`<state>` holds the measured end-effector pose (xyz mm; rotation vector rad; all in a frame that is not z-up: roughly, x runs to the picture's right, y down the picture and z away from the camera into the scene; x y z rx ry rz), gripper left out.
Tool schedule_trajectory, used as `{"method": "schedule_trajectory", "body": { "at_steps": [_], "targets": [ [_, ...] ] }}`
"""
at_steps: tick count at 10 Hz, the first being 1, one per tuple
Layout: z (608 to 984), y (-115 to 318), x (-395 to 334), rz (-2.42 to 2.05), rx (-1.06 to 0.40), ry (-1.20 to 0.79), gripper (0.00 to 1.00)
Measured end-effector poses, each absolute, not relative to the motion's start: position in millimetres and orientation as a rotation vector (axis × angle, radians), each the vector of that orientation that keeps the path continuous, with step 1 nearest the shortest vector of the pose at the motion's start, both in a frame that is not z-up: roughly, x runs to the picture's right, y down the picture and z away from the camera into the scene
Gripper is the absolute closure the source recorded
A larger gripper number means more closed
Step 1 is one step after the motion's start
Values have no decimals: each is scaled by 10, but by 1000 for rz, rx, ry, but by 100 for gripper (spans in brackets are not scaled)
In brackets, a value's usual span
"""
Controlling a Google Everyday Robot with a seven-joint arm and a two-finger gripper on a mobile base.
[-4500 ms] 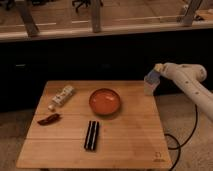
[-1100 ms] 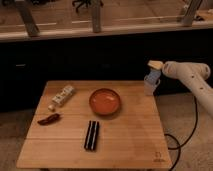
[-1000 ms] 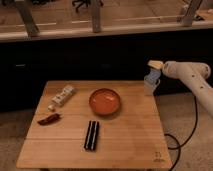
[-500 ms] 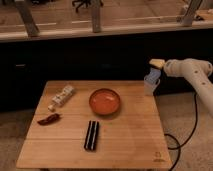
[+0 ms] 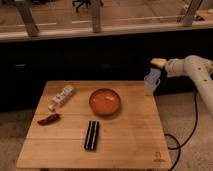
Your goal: Place the white sponge in the ceramic cup
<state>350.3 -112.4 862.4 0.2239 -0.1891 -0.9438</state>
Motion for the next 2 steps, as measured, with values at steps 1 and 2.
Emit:
{"method": "schedule_trajectory", "body": {
  "at_steps": [1, 2],
  "targets": [
    [8635, -1121, 3506, -933, 217, -197, 20],
    [8645, -1127, 3499, -922, 211, -206, 20]
  ]
}}
